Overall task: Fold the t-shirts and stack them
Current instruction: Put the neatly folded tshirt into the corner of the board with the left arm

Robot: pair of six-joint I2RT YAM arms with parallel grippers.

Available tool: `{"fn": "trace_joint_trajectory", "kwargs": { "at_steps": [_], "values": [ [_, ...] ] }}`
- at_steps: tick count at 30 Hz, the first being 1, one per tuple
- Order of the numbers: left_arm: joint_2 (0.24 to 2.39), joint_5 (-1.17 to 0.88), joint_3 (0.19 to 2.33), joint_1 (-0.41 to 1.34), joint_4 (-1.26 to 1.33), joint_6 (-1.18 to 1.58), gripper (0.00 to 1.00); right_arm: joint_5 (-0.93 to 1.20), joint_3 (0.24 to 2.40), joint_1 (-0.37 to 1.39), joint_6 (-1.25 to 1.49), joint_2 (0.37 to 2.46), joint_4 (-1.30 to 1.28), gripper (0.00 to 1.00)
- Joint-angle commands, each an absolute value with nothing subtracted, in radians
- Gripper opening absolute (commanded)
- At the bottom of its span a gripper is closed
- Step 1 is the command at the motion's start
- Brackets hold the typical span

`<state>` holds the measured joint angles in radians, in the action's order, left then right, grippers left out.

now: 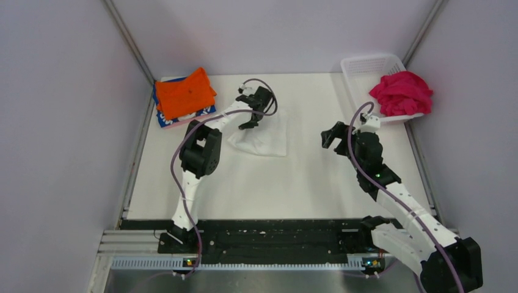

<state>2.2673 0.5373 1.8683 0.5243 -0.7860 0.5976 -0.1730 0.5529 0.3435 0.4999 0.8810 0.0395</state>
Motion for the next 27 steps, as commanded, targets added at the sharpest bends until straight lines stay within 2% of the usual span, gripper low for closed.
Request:
{"fn": "trace_joint_trajectory", "kwargs": {
  "at_steps": [1,4,14,27],
  "values": [
    [2.229,0.869,1.928,0.507,-0.791,0.516,0.0,-0.219,0.547,0.332,0.477,0.865,0.093,0.99],
    [2.213,0.972,1.953,0.507,-0.737,0.436,0.0,-0.249,0.542,0.332,0.483,0.874,0.096,0.99],
    [2.253,1.057,2.094,0.448,-0.572,0.186,0.0,-0.296,0.529,0.332,0.511,0.898,0.103,0.99],
    [2.23,1.072,2.17,0.392,-0.347,-0.089,0.0,-0.311,0.5,0.333,0.527,0.861,0.125,0.99]
  ]
}}
